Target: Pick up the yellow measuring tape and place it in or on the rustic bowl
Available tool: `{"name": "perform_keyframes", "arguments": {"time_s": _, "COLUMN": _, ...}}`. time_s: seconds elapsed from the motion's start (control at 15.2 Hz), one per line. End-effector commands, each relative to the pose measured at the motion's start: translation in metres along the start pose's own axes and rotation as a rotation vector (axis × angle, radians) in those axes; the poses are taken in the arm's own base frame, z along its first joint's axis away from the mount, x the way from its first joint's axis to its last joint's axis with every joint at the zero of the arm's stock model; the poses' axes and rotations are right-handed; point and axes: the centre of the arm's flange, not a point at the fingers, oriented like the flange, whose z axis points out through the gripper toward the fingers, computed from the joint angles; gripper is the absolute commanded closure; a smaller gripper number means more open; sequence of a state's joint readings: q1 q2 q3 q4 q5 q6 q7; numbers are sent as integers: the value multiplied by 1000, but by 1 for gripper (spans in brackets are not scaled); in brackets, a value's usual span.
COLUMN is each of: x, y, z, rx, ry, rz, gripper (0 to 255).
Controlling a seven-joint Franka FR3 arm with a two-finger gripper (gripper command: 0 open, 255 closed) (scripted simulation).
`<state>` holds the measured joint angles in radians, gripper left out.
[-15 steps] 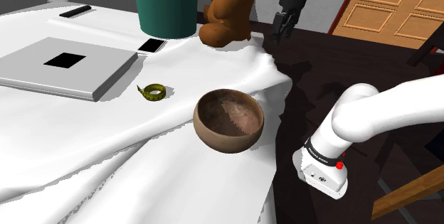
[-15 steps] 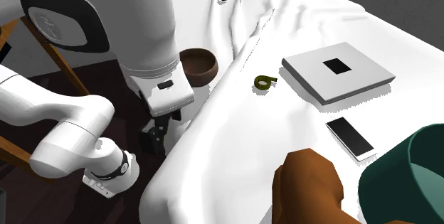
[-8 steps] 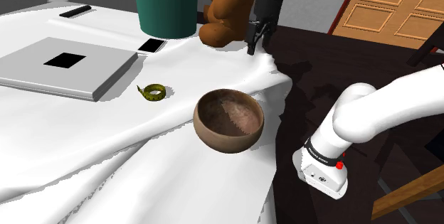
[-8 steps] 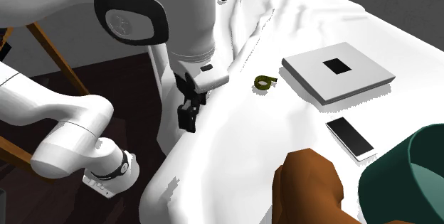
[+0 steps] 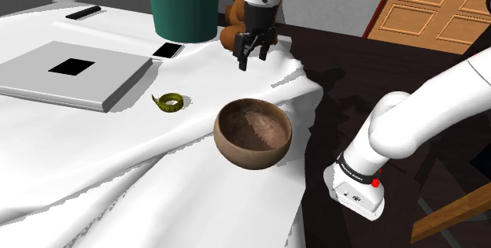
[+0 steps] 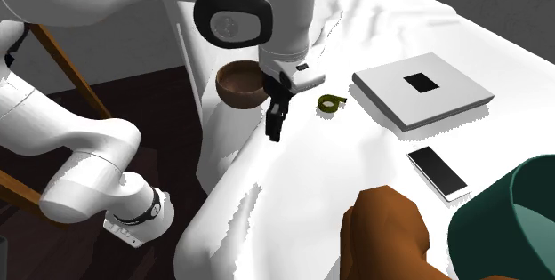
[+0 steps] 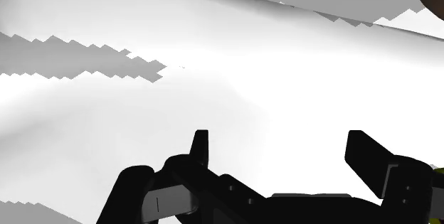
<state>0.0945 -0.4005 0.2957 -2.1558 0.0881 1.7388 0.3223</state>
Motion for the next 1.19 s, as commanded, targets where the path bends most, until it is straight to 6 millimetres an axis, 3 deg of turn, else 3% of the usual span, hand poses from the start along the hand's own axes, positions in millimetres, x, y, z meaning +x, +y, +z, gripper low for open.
{"name": "perform_keyframes", "arguments": {"time_s": 0.0, "x": 11, "y": -23, "z": 5, "rx": 6, "ry": 2, "rz": 3, "gripper": 0}}
{"name": "perform_keyframes", "arguments": {"time_s": 1.06, "x": 106, "y": -201, "z": 40, "rx": 40, "ry": 20, "rz": 18, "gripper": 0}}
{"name": "perform_keyframes", "arguments": {"time_s": 1.12, "x": 109, "y": -205, "z": 41, "rx": 41, "ry": 20, "rz": 18, "gripper": 0}}
